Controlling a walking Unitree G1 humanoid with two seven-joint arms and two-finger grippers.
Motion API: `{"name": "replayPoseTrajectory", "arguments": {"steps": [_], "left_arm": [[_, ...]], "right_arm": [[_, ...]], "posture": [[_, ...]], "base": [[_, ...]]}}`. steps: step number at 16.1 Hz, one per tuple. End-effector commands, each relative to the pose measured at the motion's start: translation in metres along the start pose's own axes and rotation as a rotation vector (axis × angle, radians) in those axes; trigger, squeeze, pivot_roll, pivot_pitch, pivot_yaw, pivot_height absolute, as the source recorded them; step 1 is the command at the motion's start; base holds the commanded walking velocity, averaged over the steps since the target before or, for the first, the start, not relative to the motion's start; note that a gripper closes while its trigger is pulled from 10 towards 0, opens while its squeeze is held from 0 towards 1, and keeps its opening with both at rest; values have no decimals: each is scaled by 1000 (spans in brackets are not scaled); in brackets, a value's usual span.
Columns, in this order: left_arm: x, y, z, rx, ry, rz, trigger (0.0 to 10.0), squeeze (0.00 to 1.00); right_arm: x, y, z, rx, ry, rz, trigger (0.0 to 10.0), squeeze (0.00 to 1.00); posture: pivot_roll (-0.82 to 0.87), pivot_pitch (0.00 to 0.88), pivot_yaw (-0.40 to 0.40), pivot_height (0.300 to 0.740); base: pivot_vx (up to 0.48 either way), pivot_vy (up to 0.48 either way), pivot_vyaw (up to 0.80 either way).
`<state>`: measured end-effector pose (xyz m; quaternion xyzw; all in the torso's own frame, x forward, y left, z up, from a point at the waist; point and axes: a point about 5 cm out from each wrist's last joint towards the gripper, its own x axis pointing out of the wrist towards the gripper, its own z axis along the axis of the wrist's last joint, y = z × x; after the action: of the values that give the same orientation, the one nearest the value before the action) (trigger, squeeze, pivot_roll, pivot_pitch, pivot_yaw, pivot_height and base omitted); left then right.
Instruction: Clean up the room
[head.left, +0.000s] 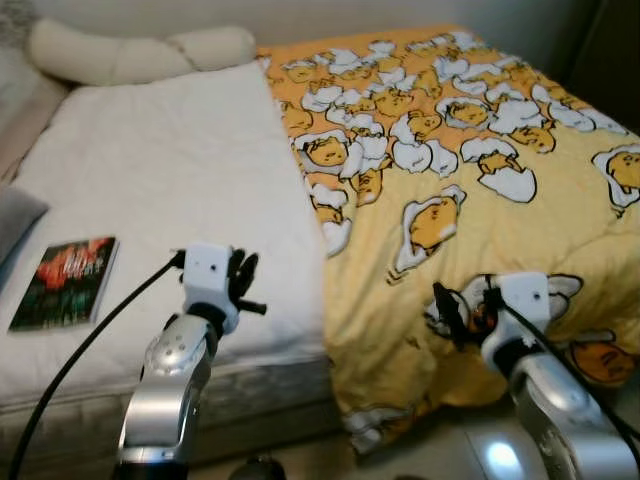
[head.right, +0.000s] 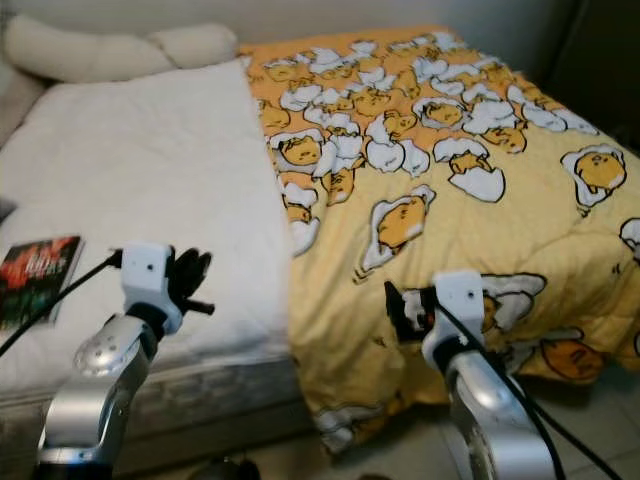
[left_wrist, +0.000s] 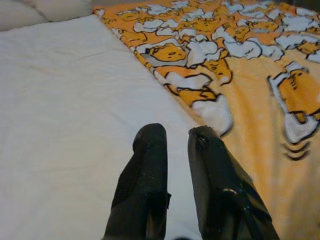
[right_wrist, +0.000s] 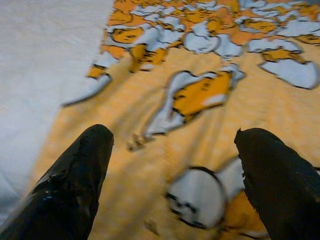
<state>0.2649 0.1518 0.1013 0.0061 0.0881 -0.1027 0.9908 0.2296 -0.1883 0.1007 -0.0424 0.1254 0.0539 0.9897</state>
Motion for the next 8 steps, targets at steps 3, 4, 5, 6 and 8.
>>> {"name": "replayPoseTrajectory", "arguments": {"steps": [3, 4, 5, 6, 8], "left_arm": [[0, 0, 10, 50, -36, 15, 10000, 0], [1, -1, 11, 64, -48, 13, 10000, 0], [1, -1, 12, 66, -57, 11, 10000, 0], [2, -2, 14, 25, -67, 12, 10000, 0], [2, -2, 15, 64, -75, -10, 10000, 0]], "right_arm": [[-2, 4, -10, -14, 27, -10, 10000, 0], [-3, 2, -12, -9, 27, -27, 10000, 0], [-3, 2, -12, -7, 25, -35, 10000, 0], [-3, -1, -16, 49, 46, -73, 10000, 0], [-4, -3, -17, 78, 33, -102, 10000, 0]], "posture": [[-112, 0, 75, 740], [-117, 0, 80, 740], [-117, 0, 80, 740], [-119, 0, 82, 740], [-118, 0, 86, 740]], "base": [[0, -480, 0], [0, -480, 0], [0, 0, 0], [0, 0, 0], [0, 0, -800]]}}
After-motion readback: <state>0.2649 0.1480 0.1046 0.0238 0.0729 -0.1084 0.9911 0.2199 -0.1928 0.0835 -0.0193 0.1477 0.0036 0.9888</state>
